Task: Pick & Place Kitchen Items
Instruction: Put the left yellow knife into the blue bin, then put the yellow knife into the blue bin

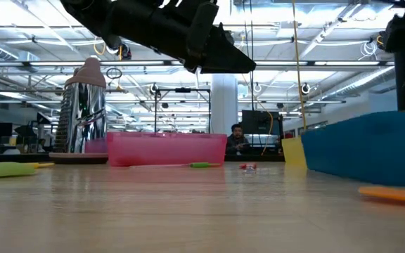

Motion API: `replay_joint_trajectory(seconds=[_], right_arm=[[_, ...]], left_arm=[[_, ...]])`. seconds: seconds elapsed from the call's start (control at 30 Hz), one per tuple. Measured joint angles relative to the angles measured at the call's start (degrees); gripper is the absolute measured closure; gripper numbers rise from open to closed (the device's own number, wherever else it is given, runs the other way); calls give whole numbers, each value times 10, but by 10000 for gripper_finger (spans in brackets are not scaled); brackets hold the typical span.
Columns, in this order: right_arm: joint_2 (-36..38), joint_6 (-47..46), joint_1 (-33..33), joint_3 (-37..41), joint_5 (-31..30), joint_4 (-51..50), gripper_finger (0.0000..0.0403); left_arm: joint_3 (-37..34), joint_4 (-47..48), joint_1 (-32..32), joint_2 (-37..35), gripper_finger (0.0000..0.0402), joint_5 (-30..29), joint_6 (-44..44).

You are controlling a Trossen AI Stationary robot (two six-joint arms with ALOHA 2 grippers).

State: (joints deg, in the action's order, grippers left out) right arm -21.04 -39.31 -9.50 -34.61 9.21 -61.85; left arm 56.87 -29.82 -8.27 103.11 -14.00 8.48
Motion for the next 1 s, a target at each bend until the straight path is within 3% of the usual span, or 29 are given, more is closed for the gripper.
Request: replay_joint_trajectory(seconds=[0.1,0.3,0.47,0.6,0.67,1.0], right_arm=[[-15,1,0,34,12,45,316],[-49,52,0,85,-19,195,302],[-75,102,0,109,-134,248,273],[-94,46,0,110,-214,256,265],[-101,35,0,110,-208,273,267],[-107,175,0,110,-65,466,255]], left_arm=[[0,0,0,0,275,0,5],[0,1,0,0,275,1,5],[0,1,0,0,275,2,7],[0,1,0,0,275,2,8],[0,1,0,0,275,2,8],[0,4,0,0,275,2,8]])
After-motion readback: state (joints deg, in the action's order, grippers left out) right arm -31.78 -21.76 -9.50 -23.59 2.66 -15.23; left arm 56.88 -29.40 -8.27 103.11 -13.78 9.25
